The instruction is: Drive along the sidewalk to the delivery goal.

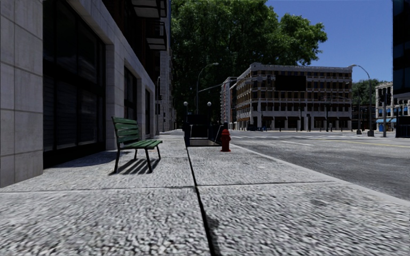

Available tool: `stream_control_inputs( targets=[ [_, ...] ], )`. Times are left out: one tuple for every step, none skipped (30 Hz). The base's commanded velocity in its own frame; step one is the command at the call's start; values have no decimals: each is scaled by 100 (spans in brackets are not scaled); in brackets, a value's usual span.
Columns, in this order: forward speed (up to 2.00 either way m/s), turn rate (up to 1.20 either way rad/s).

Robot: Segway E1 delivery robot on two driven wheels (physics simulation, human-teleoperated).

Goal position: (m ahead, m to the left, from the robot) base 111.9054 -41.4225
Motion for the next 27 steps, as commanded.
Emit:
stream_control_inputs(
  targets=[
    [200,0],
    [200,0],
    [200,0],
    [200,0],
    [200,0],
    [200,0],
    [200,0],
    [200,0],
    [200,0],
    [200,0],
    [200,0],
    [200,0],
    [200,0],
    [200,0],
    [200,0],
    [200,0],
    [200,0],
    [200,0],
    [200,0],
    [200,0],
    [200,0],
    [200,0],
    [200,0],
    [200,0],
    [200,0],
    [200,0],
    [200,0]
  ],
)
